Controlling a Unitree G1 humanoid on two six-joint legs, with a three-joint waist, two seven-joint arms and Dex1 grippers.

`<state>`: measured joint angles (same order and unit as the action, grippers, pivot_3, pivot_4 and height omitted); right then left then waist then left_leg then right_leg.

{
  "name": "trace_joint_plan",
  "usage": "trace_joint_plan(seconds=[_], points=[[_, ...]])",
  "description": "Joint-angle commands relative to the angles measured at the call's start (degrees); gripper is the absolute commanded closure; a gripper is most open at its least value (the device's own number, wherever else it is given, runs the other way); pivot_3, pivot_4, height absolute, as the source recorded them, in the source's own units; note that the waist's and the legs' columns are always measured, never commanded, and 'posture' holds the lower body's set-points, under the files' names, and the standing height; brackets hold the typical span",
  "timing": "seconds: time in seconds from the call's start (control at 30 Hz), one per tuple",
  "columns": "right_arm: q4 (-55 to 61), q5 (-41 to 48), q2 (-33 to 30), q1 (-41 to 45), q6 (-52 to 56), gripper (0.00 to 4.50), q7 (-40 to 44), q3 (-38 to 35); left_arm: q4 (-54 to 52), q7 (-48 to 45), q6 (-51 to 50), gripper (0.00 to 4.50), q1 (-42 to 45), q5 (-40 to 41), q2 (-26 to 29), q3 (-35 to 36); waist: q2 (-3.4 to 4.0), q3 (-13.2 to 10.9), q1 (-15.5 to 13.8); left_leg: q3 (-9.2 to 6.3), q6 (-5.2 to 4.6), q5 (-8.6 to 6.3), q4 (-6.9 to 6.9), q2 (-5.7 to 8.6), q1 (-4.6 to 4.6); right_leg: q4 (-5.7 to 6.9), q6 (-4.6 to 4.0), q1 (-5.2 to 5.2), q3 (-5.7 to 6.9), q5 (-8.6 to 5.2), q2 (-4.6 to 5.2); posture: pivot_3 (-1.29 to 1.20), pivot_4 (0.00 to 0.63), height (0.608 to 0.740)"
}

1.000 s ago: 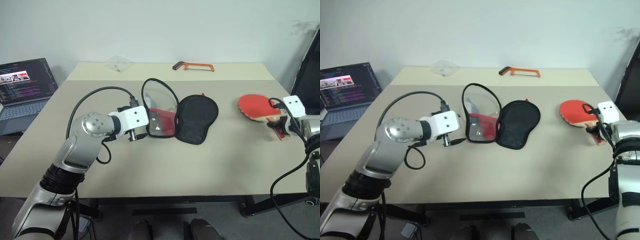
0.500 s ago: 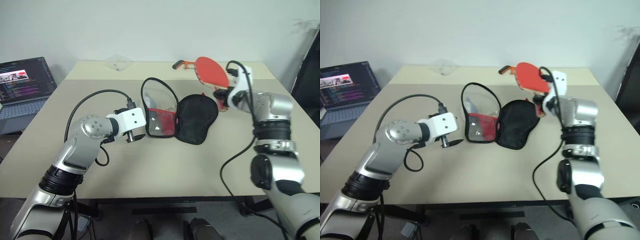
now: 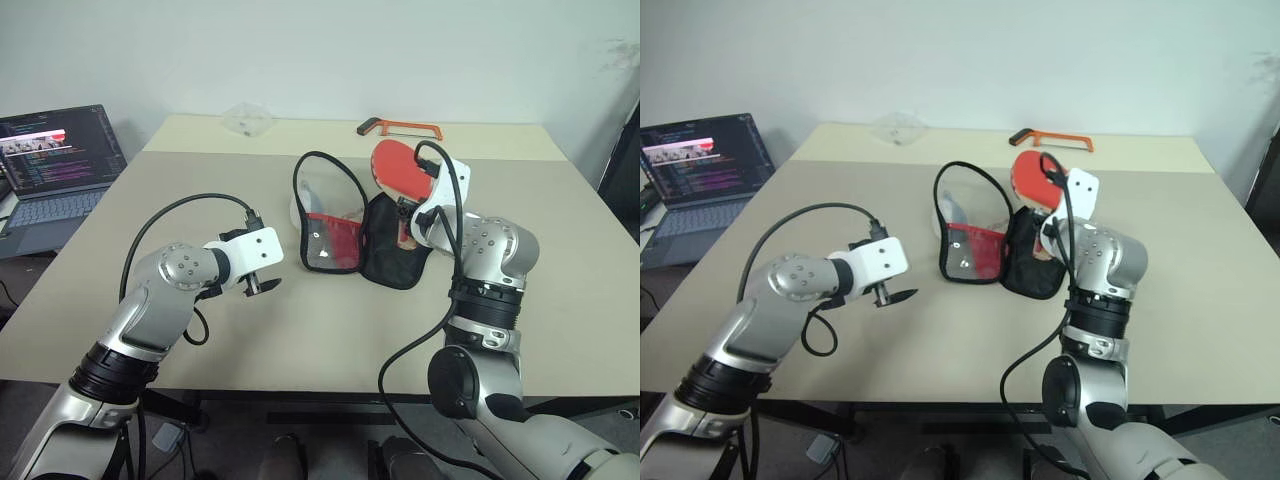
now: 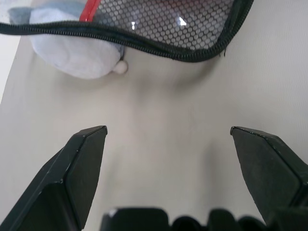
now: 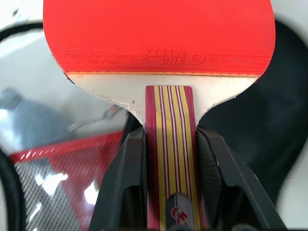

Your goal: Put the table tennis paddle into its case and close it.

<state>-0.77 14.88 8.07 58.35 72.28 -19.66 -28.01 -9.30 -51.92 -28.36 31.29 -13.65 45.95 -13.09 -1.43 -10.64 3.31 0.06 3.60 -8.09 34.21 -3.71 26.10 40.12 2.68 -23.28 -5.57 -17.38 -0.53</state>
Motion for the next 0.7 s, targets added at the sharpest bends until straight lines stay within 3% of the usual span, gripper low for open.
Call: trace_joint_plan(seconds=[0.03,0.23,0.7], points=[[0.55,0.78,6.25,-1.09,-3.83,3.43,-3.01,-0.43,-2.13,0.49,0.03,0.0,0.61,-0.19,0.27,0.85,0.0,0.0,0.04,-0.01,0.0,0.0,-0.01,0.0,0.0,0.0,0.0,0.0,0.0,0.0,-0.01,0.0,0.15,0.74],[-3.46,3.89,7.69,-0.43,-7.14,3.43,-4.36,-0.12,-2.02,0.48,0.07,0.0,0.64,-0.31,0.29,0.74,0.0,0.0,0.41,0.02,0.0,0.0,-0.03,-0.01,0.0,-0.01,0.0,-0.02,-0.04,0.0,-0.02,0.0,0.15,0.74],[0.5,12.85,14.18,-5.39,-0.5,3.43,-11.48,-0.21,-2.95,0.61,-0.73,0.0,-0.08,-0.73,0.18,0.34,0.0,0.0,0.45,0.0,-0.01,0.0,-0.06,-0.01,0.01,-0.02,0.0,-0.02,-0.02,0.0,-0.02,0.0,0.15,0.74]])
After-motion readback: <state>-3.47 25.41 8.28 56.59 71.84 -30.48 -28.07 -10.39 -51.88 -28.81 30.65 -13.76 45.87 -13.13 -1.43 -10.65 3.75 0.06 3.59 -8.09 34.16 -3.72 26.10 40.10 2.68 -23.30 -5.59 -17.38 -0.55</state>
